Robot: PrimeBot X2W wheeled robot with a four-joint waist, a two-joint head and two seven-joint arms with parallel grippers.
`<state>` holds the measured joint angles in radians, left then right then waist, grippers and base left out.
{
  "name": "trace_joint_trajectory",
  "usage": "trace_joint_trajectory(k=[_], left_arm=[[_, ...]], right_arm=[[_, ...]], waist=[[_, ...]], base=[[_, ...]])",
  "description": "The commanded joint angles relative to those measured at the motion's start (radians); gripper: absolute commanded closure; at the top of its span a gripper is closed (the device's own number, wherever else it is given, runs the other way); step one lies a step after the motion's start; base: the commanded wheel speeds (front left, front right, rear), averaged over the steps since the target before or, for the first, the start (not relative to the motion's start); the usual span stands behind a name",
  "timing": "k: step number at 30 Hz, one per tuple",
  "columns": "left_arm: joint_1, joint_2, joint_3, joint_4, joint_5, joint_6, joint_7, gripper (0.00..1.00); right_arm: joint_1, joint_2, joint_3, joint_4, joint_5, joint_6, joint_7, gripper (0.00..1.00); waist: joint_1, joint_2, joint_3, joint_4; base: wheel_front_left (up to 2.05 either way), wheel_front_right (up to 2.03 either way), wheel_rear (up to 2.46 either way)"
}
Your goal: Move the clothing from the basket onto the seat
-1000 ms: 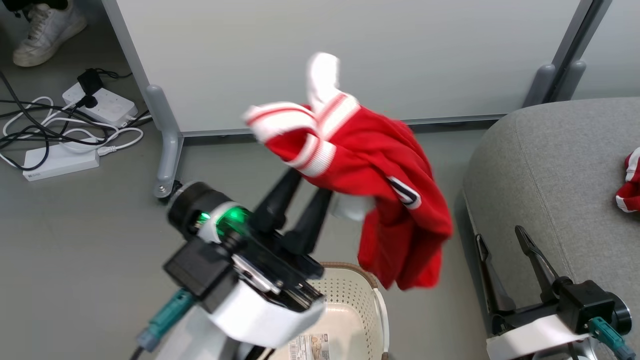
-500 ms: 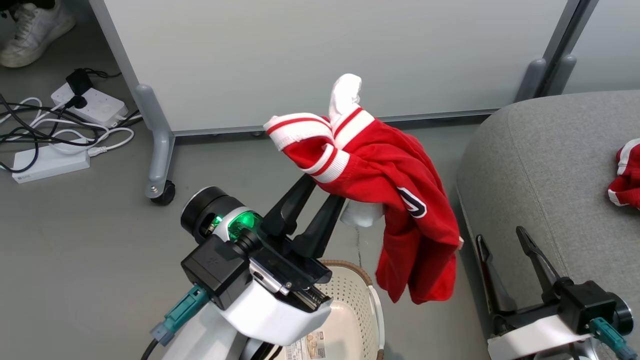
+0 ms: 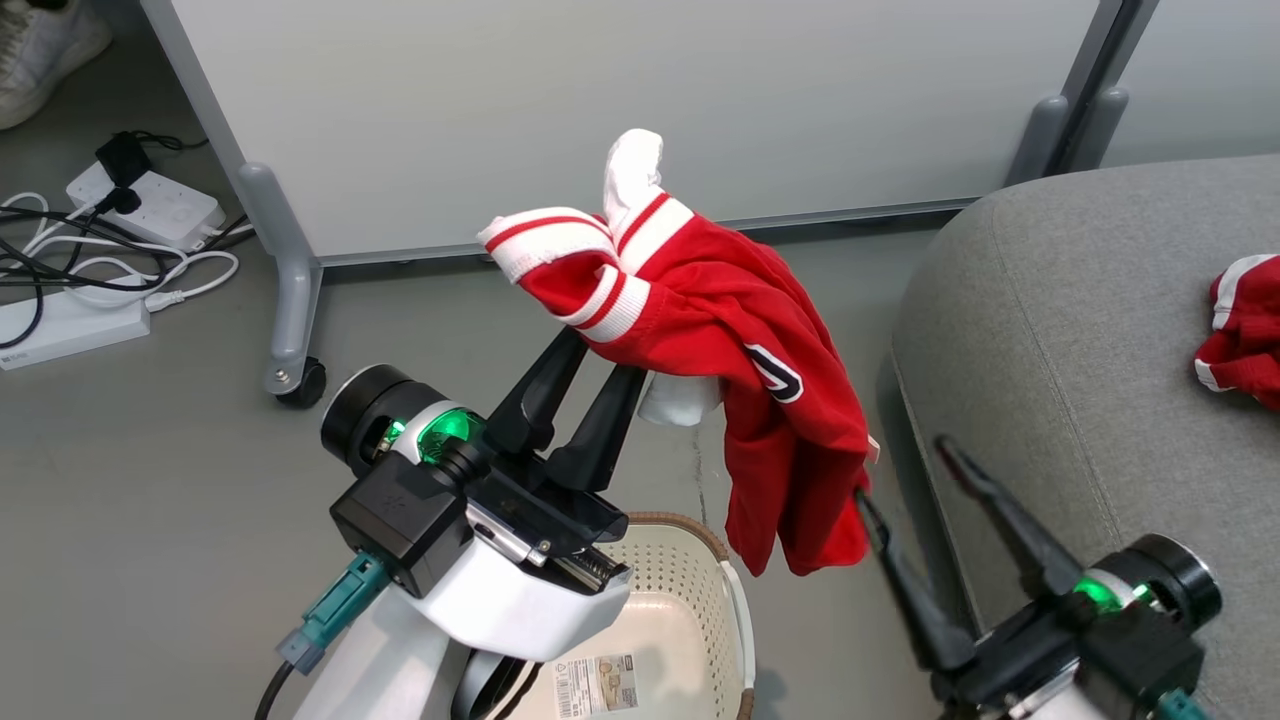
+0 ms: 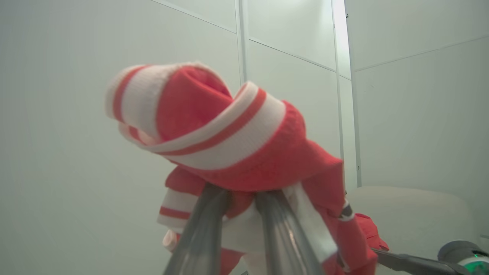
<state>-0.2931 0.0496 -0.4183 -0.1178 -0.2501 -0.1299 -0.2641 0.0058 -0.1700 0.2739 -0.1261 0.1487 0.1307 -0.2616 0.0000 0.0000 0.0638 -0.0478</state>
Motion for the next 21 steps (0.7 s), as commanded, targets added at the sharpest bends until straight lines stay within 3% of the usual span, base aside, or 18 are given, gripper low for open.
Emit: trace_joint_trajectory(k=[1, 7, 21], left_arm=[[-0.014, 0.005, 0.007, 0.008, 0.008, -0.001, -0.001, 1.0], [-0.018, 0.007, -0.002, 0.016, 0.013, -0.001, -0.001, 1.0], [-0.017, 0.007, -0.107, -0.001, 0.0, -0.001, -0.001, 1.0]], right_arm=[[-0.005, -0.061, 0.083, -0.062, -0.041, 0.0, -0.005, 0.0], [-0.014, -0.08, 0.133, -0.099, -0.072, 0.0, -0.005, 0.0], [-0.026, -0.045, 0.109, -0.04, -0.118, 0.0, -0.005, 0.0]], waist=[[0.0, 0.0, 0.005, -0.007], [0.0, 0.0, 0.007, -0.011], [0.0, 0.0, 0.001, 0.011]], base=[[0.0, 0.0, 0.0], [0.0, 0.0, 0.0], [0.0, 0.0, 0.0]])
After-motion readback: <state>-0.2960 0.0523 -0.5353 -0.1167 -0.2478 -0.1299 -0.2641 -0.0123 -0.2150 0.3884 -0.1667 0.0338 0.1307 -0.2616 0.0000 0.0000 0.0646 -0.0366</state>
